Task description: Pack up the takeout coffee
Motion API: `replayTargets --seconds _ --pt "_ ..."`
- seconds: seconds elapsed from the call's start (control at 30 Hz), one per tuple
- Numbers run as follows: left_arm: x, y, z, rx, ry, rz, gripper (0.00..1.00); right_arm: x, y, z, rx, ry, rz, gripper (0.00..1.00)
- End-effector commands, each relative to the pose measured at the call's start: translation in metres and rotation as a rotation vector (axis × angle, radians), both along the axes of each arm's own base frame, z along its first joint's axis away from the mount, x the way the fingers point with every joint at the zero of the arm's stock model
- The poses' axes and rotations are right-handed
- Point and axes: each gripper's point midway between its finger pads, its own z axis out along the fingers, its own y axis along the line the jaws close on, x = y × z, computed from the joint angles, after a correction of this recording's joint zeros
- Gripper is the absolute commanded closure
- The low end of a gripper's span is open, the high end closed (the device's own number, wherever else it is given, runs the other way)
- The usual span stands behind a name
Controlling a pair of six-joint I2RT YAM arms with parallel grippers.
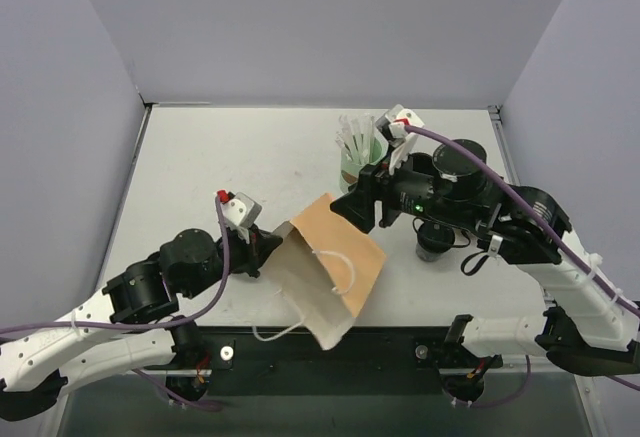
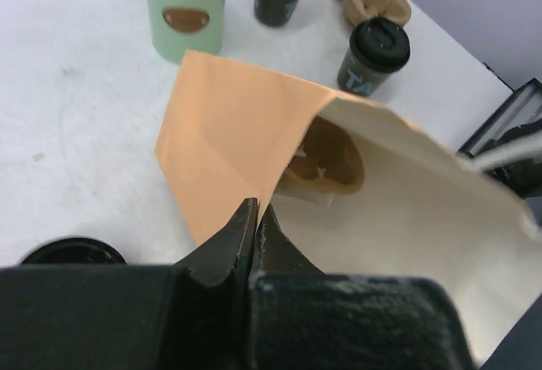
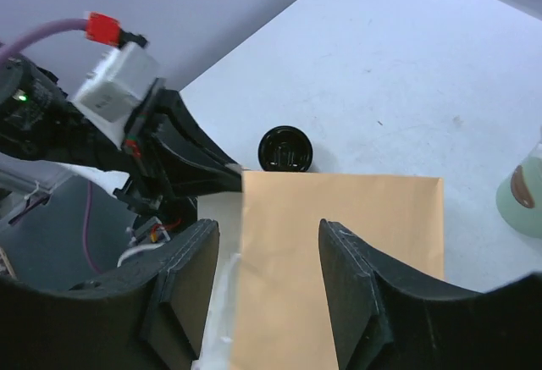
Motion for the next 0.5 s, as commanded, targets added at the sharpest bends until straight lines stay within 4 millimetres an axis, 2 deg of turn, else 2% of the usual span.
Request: replayTargets --seconds 0.0,0.03,0.07,0.17,0.23,0.3,0.37,0.4,0.47 --pt "0.021 0.003 0.056 -0.063 -0.257 0.038 1.00 0.018 -0.037 -0.022 -0.050 0.003 -0.199 0.49" --pt "0.021 0.000 0.053 -0.051 -0.250 0.026 1.00 0.016 -0.044 -0.022 -0.039 0.006 -0.225 0.48" --pt "0.017 -0.008 0.042 -0.033 -0.220 -0.016 1.00 0.018 -0.048 -0.034 -0.061 0.017 -0.249 0.47" --pt "0.013 -0.014 0.025 -0.048 -0.150 -0.032 1.00 0.019 -0.056 -0.045 -0.077 0.028 -0.278 0.47" --pt "0.012 -0.014 0.025 -0.058 -0.141 -0.026 1.00 0.018 -0.056 -0.047 -0.081 0.033 -0.272 0.47" --pt "0.015 -0.012 0.034 -0.058 -0.161 -0.015 1.00 0.018 -0.056 -0.048 -0.088 0.033 -0.266 0.46" --pt "0.018 -0.014 0.032 -0.007 -0.171 -0.021 1.00 0.018 -0.054 -0.049 -0.095 0.033 -0.253 0.45" --pt "0.019 -0.014 0.041 -0.005 -0.181 -0.021 1.00 0.020 -0.053 -0.050 -0.106 0.035 -0.251 0.45" --pt "0.019 -0.020 0.037 0.040 -0.169 -0.048 1.00 0.020 -0.051 -0.051 -0.124 0.044 -0.244 0.44"
